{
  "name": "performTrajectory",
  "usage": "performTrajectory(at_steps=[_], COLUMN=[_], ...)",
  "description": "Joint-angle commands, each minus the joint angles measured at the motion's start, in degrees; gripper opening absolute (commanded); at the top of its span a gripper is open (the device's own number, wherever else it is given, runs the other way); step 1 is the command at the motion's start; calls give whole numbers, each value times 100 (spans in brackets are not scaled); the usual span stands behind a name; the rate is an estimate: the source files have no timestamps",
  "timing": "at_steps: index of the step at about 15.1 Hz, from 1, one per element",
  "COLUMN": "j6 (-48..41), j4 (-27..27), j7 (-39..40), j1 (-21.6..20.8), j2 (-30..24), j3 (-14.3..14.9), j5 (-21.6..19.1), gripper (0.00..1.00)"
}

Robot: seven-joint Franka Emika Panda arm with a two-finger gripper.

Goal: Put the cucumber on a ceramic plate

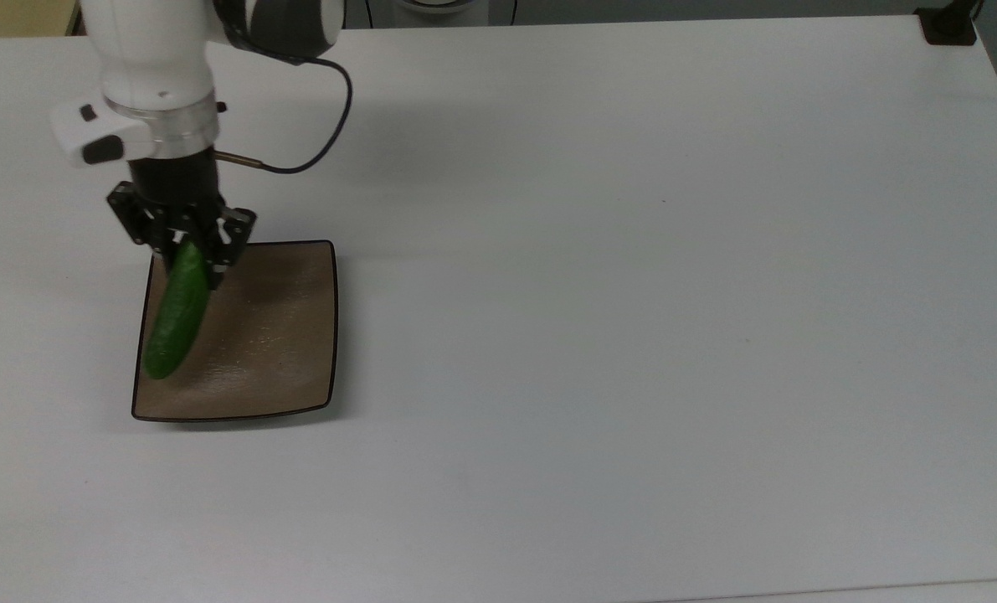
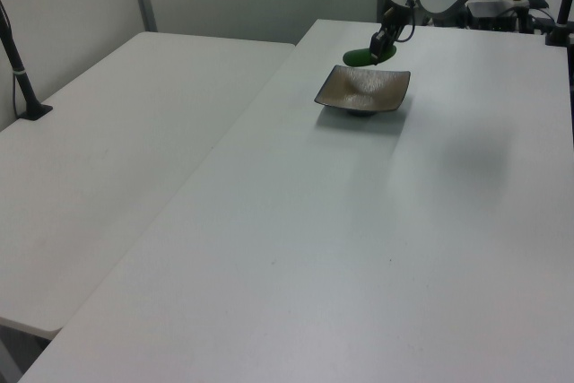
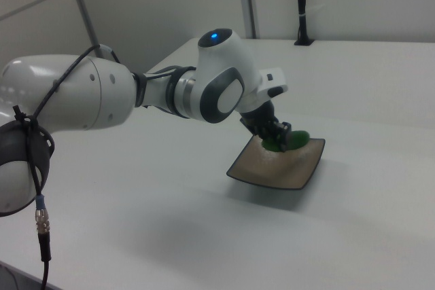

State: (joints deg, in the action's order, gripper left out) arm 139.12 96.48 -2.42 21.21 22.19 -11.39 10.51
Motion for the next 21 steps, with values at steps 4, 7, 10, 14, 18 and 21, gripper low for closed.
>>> performTrajectory(at_steps=[4, 7, 10, 14, 18, 21], j6=[-210, -210, -245, -1314, -2897, -3548], j4=[301, 301, 266, 214, 196, 240], j7=[-31, -31, -31, -4, -31, -39], j1=[-64, -56, -47, -82, -538, -1327], j2=[-189, -180, -232, -583, -1180, -1628], j3=[-82, -82, -82, -82, 84, 811], j5=[189, 197, 189, 171, 57, -355], gripper=[68, 73, 85, 100, 100, 100])
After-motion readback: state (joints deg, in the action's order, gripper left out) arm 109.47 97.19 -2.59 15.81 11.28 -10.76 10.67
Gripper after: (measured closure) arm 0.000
